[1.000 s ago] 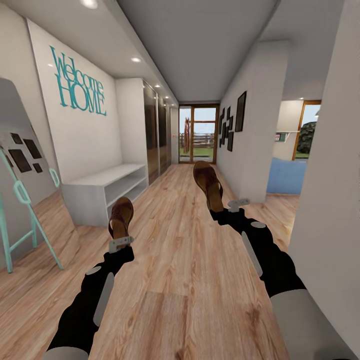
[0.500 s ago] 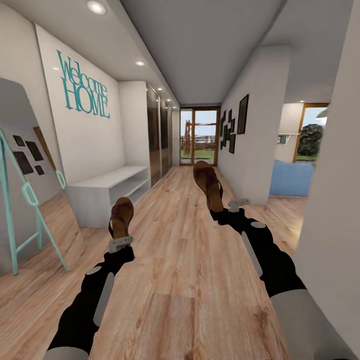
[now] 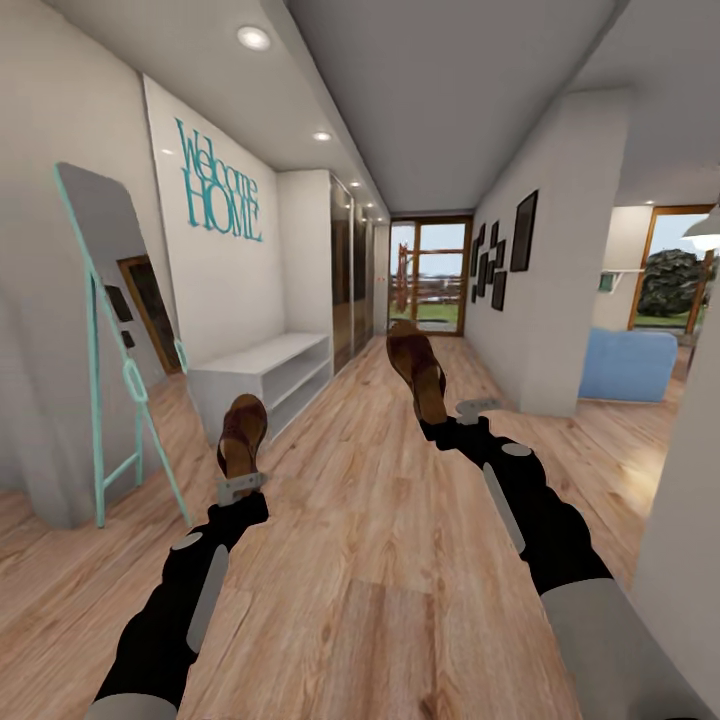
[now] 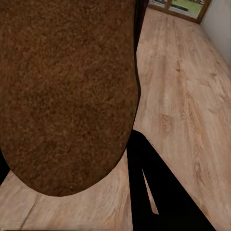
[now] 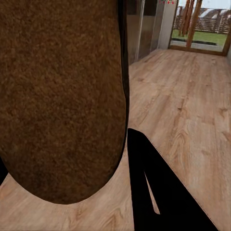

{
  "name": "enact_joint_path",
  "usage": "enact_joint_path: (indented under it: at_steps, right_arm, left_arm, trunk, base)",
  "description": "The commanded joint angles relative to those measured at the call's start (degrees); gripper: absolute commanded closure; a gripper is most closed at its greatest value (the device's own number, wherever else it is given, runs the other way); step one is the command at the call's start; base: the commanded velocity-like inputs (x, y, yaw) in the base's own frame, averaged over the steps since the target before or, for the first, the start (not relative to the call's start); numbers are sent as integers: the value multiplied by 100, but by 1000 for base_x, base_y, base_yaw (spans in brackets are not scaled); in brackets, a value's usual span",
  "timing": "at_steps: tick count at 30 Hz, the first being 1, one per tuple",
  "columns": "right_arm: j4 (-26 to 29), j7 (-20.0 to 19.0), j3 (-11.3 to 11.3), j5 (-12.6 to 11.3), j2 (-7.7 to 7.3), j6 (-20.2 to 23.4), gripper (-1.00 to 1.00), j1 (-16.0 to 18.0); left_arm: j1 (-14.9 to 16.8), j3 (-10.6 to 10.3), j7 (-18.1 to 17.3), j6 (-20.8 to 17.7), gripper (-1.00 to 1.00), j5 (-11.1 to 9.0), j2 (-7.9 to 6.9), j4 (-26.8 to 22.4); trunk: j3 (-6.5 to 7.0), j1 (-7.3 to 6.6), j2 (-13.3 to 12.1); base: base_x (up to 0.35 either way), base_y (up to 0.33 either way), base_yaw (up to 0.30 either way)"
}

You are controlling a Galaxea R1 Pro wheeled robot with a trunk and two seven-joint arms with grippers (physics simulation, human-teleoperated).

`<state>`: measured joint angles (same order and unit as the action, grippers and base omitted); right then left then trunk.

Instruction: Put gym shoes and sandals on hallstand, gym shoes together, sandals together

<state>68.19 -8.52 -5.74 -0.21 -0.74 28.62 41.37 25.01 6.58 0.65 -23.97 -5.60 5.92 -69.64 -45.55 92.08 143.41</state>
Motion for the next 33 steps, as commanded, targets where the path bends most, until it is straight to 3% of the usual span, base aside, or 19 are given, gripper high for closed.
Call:
enact_joint_path:
  at_steps: [1,4,7,9,10,12,23,26,29,33]
  right_arm:
    - [10,8,-6,-28,-5,37,100,3]
    - [-10,17,-6,-26,-5,-15,100,3]
    - [-99,23,-2,-35,-5,-364,100,-3]
    - [-287,25,4,-42,-5,-996,100,-24]
    - [-567,30,8,-46,-5,-1628,100,-87]
    - [-933,33,15,-48,-4,-2194,100,-179]
    - [-2200,35,29,-64,-1,-2974,100,-367]
    - [-2731,40,29,-66,-2,-4020,100,-401]
    - [-3170,43,30,-117,0,-4766,100,-408]
    - [-3766,40,31,-324,-1,-5114,100,-419]
  left_arm:
    - [3,10,-4,-35,100,-38,5,-8]
    - [-8,-42,-4,-5,100,-35,5,-11]
    - [-21,-106,-4,8,100,-31,5,-13]
    - [-31,-190,-7,30,100,-30,7,-14]
    - [-39,-325,-5,95,100,-31,11,-7]
    - [-49,-465,-4,194,100,-30,13,-1]
    - [-57,-560,10,293,100,-29,10,36]
    - [-57,-561,17,313,100,-29,7,45]
    - [-74,-561,21,659,100,-29,6,47]
    - [-191,-559,28,1318,100,-35,6,54]
  trunk:
    - [-1,-2,3]
    - [16,-2,3]
    - [35,-2,3]
    - [49,-2,3]
    - [57,-2,3]
    - [72,-2,3]
    - [165,-2,3]
    - [191,-2,3]
    - [217,-2,3]
    - [249,-2,3]
  base:
    - [-29,35,233]
    - [-10,13,233]
    - [-2,3,228]
    - [-1,1,192]
    - [0,0,168]
    - [0,0,161]
    - [0,0,119]
    - [0,0,106]
    - [0,0,101]
    - [0,0,90]
